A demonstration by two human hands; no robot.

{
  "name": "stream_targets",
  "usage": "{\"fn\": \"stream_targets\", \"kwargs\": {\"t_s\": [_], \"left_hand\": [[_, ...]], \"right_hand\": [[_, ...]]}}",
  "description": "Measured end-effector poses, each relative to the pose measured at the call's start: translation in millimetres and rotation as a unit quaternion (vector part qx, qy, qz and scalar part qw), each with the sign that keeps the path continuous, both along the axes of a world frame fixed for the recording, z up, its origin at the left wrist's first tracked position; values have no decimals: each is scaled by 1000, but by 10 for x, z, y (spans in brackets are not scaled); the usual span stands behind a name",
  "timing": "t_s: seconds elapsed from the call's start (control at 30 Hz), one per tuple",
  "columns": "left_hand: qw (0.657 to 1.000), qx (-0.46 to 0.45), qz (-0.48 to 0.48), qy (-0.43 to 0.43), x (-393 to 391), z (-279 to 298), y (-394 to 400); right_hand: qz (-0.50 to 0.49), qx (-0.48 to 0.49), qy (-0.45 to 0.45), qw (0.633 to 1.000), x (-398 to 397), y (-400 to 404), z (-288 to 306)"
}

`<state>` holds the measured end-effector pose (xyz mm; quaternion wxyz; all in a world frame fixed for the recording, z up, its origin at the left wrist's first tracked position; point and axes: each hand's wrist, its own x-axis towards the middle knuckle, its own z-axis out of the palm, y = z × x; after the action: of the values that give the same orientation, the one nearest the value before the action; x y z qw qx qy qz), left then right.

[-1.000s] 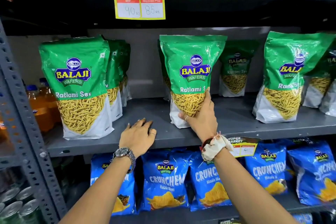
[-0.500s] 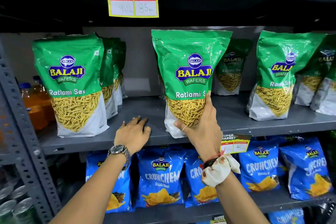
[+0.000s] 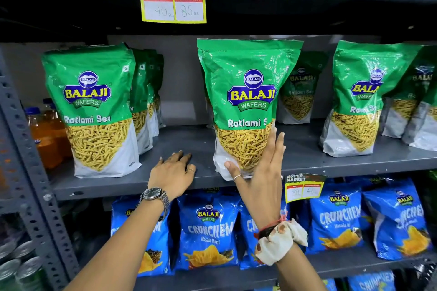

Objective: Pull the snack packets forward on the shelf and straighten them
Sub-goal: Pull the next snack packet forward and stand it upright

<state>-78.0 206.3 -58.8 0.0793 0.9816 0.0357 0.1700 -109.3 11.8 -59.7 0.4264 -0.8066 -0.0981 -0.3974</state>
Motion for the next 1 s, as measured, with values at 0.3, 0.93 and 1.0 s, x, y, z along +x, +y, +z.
{"fn": "stream_targets", "kwargs": {"t_s": [0.3,0.93,1.0], "left_hand": [[1000,0,-1,1,-10,6,2],[1000,6,1,-8,-10,8,-5],[1000,7,-1,-7,-12,8,-10]], "right_hand": [[28,33,-45,998,75,54,-299],[-25,27,-37,999,453,200,-218],[-30,32,-33,999,461,216,-211]]}}
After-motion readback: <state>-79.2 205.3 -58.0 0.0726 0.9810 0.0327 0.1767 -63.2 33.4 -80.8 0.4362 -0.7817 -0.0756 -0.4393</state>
